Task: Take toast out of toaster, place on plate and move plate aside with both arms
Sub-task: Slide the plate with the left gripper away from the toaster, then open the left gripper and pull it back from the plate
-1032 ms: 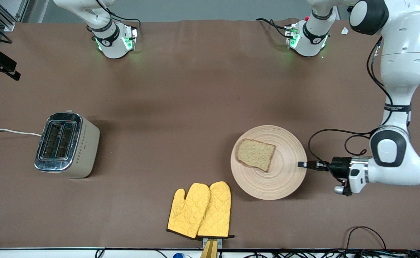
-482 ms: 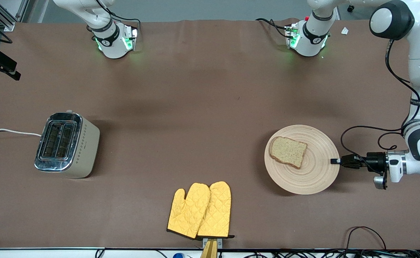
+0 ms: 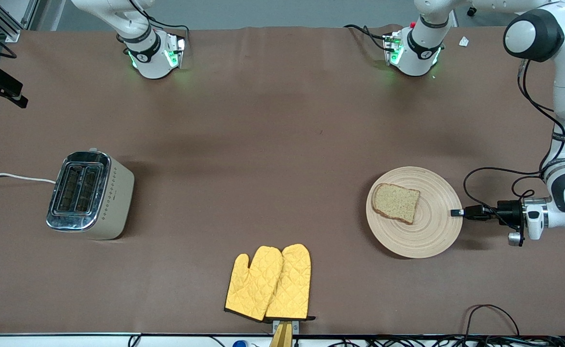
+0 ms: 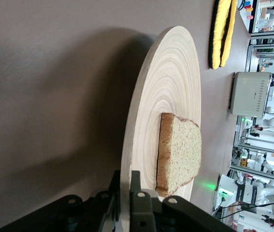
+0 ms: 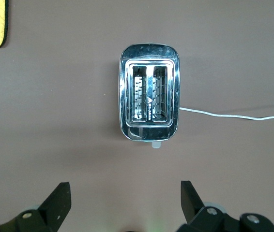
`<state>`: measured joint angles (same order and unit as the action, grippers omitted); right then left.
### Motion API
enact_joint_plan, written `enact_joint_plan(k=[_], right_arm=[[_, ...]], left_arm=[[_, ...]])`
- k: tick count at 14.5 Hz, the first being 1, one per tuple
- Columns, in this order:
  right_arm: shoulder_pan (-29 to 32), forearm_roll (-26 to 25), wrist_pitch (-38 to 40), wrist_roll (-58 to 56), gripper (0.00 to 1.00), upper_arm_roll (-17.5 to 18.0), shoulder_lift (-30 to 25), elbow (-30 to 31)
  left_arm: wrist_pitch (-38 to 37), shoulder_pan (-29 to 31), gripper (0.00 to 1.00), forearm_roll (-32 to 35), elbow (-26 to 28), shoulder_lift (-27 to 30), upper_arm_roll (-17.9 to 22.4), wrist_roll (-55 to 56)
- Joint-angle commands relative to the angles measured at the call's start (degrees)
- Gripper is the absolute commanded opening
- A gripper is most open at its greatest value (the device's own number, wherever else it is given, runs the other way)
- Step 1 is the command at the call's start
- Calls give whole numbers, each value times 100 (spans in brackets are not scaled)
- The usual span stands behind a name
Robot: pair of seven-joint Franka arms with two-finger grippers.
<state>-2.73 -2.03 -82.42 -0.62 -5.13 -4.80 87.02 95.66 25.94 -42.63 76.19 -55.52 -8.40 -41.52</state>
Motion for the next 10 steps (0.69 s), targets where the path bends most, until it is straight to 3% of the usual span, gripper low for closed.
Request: enact_joint_plan(k=[1,3,4,7,10], right_arm=[[27,89,42,71,100,11,6,-36],[36,89,50,71,100,3,6,-36],[36,89,50,71,100,3,6,-36],[36,89,42,71,100,3,6,-36],[36,89,42,62,100,3,6,-36]], left_arm=[[-205,148,15,-18,10,-29,-74,-49],[-205,305,66,0,2,-20,-74,-58],[-205,324,100,9,-7,6,-57,-127],[-205,447,100,867,-95,225,-91,-277],[-197,395,100,1764,-218,822,-127,-331]])
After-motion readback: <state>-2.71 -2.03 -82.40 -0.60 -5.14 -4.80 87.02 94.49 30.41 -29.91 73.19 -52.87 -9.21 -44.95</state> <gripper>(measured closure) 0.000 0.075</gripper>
